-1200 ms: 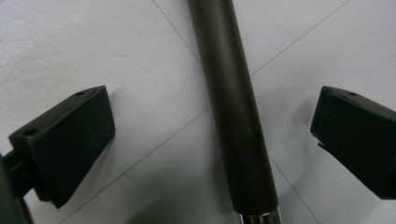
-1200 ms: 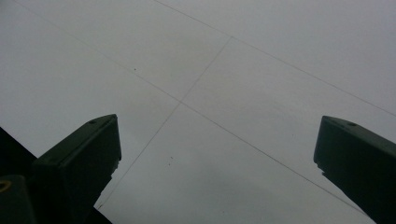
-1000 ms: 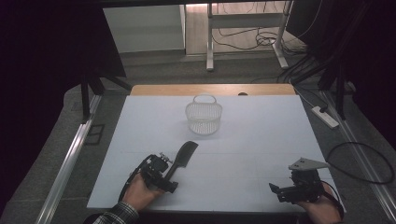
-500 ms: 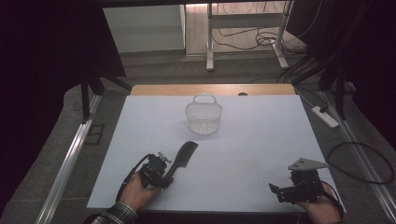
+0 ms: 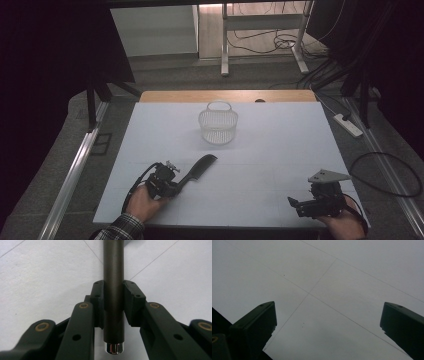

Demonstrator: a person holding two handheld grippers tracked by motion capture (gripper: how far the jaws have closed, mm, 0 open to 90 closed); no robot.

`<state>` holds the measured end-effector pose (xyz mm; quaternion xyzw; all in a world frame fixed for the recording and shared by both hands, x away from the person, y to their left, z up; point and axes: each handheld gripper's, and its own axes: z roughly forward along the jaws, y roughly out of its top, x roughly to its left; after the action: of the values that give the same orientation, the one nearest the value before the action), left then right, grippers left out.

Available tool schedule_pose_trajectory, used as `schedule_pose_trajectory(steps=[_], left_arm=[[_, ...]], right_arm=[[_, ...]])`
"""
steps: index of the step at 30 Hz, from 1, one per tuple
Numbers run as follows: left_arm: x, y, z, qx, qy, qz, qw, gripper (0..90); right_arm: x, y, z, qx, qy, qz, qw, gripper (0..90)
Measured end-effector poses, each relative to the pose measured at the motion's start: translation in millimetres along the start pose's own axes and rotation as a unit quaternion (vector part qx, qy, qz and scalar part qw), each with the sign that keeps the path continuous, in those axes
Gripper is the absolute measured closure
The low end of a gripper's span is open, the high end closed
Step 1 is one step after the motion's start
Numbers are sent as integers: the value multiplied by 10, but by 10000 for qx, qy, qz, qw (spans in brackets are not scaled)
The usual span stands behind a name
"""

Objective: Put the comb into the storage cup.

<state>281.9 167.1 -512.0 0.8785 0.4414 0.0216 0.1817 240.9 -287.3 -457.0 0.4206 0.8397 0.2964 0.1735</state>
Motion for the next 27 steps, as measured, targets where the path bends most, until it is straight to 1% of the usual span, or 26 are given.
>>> schedule_pose_trajectory(steps=[1,2,3,4,6,10,13,17,18,24,27], left_arm=[[19,-3,-4,-26,-84,-38,10000,719],[36,-7,-7,-62,-217,-91,9997,719],[52,-12,-11,-121,-396,-136,9990,719],[49,-11,-19,-147,-420,-120,9989,719],[33,-6,-28,-166,-373,-49,9992,719],[18,-4,-53,-271,-407,15,9988,719],[3,-6,-89,-401,-366,92,9985,719],[-10,-6,-122,-529,-357,142,9979,719],[-10,-6,-122,-529,-357,142,9979,718],[-23,-11,-182,-743,-344,236,9964,718],[-25,-12,-194,-806,-340,240,9959,718]], right_arm=[[1,0,0,1,-1,-2,10000,7],[1,0,0,4,-2,-5,10000,7],[1,0,0,6,-2,-4,10000,7],[2,0,0,3,-3,-6,10000,7],[2,0,0,5,-5,-6,10000,7],[2,0,1,7,-6,-6,10000,7],[2,0,0,3,-8,-6,10000,7],[0,0,-1,-7,-8,-4,10000,7],[0,0,-2,-10,-8,-3,10000,7],[-2,-1,-6,-36,-15,13,10000,7],[-2,-1,-11,-51,-16,38,10000,7]])
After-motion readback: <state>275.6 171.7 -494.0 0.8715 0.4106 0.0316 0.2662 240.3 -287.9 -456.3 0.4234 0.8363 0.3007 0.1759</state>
